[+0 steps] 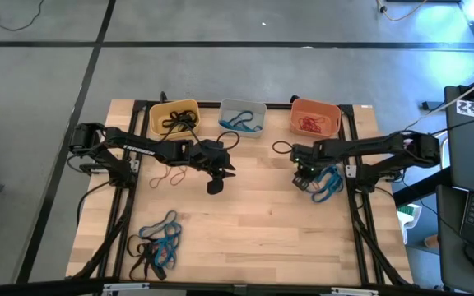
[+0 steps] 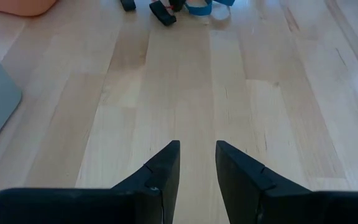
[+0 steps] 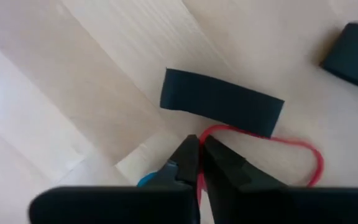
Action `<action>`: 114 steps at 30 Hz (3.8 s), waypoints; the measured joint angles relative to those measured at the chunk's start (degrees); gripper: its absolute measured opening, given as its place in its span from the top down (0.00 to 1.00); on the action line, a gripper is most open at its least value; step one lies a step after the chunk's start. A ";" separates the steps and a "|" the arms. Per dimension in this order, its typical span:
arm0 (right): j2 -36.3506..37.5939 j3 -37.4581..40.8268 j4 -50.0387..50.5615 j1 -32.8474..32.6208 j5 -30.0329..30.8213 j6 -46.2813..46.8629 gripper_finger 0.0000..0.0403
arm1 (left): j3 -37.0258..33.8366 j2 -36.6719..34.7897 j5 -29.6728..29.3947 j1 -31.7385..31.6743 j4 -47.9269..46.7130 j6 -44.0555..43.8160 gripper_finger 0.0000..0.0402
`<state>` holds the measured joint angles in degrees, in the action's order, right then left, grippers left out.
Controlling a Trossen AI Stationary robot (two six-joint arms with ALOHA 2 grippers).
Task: Sort rubber bands into baskets
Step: Put the red rubber band into the orange bin, then put the black rubber band into the yellow bin
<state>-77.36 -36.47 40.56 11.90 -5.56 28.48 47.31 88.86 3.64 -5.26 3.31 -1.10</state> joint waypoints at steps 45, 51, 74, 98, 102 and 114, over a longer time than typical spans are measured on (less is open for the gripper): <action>9.22 -19.61 6.84 22.68 28.40 -30.93 0.98 | 0.00 0.02 -0.02 -0.01 0.44 0.00 0.75; 5.21 -19.63 3.15 29.13 26.93 -34.81 0.98 | 0.00 0.02 -0.02 -0.01 0.44 0.04 0.75; -1.24 -19.63 10.96 33.39 14.46 -31.79 0.45 | 0.00 0.02 -0.02 -0.02 0.42 0.44 0.75; -0.70 -19.63 18.59 7.22 7.43 -28.65 0.45 | 0.00 0.02 -0.02 -0.01 0.42 0.39 0.75; -0.70 -19.61 17.67 3.51 7.43 -22.73 0.45 | 0.00 0.02 -0.02 0.00 0.42 0.35 0.75; -0.72 -13.65 10.25 -2.34 11.50 8.88 0.45 | 0.00 0.02 -0.02 0.00 0.42 -0.03 0.75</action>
<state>-78.08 -50.11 50.81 9.56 5.93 37.36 47.31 88.88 3.62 -5.26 3.73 -1.14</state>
